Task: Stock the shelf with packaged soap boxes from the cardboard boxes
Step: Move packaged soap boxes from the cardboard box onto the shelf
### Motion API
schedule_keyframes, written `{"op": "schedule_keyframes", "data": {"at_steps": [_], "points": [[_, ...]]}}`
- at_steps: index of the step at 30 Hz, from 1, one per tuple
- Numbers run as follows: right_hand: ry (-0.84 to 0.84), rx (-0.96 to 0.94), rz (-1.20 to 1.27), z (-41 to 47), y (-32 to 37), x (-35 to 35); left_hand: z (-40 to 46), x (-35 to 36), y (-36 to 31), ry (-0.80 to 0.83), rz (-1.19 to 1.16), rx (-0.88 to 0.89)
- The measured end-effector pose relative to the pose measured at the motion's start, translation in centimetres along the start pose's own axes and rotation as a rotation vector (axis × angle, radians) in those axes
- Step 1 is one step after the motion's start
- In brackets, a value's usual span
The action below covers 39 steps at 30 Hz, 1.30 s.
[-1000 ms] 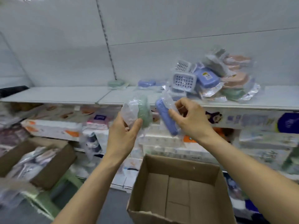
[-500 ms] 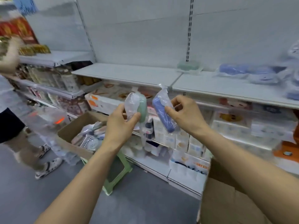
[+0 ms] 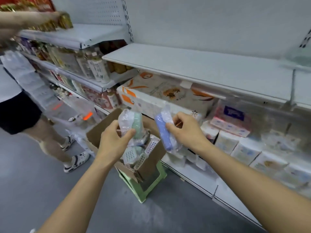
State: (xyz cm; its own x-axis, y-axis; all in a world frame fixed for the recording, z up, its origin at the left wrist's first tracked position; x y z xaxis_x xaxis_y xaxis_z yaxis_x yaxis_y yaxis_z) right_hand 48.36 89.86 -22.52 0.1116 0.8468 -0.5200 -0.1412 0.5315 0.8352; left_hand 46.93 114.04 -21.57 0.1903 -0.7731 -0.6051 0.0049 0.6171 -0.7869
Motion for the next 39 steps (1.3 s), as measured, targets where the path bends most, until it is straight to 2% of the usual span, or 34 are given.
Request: {"op": "schedule_keyframes", "data": {"at_steps": [6,13,18,25,28,31,35,39], "points": [[0.091,0.195,-0.005,7.4,-5.1,13.7,9.8,2.1,11.6,0.151,0.080,-0.083],[0.096,0.600,-0.035,12.5,-16.3,27.3,20.5,10.7,23.9,0.503,0.216,-0.080],[0.064,0.876,-0.112,12.5,-24.4,32.5,23.4,17.8,30.2,0.709,0.402,-0.151],[0.102,1.073,-0.126,11.3,-29.5,35.5,23.2,22.2,31.9,0.810,0.578,0.028],[0.126,1.088,-0.095,11.2,-29.3,35.3,22.9,22.3,32.3,0.897,0.613,0.034],[0.168,1.018,-0.069,11.6,-27.3,33.5,23.1,21.5,31.1,0.965,0.610,0.042],[0.202,0.859,-0.126,11.2,-22.0,28.3,23.3,18.5,24.6,0.856,0.594,0.225],[0.156,0.655,-0.282,8.6,-14.4,21.0,19.4,15.3,15.6,0.720,0.509,0.452]]}}
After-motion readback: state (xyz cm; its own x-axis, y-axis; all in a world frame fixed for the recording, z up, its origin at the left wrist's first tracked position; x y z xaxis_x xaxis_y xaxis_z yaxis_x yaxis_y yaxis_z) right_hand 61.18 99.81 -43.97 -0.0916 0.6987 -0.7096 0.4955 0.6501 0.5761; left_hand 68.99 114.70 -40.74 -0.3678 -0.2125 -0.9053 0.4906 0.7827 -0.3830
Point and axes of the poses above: each hand's wrist, its own z-axis towards the middle knuckle, its own x-axis out of the palm, y = z × x, the point moved 9 cm from there along z, towards the middle knuckle, and after that the axes turned 2 degrees about -x, right-handed, at the moved point
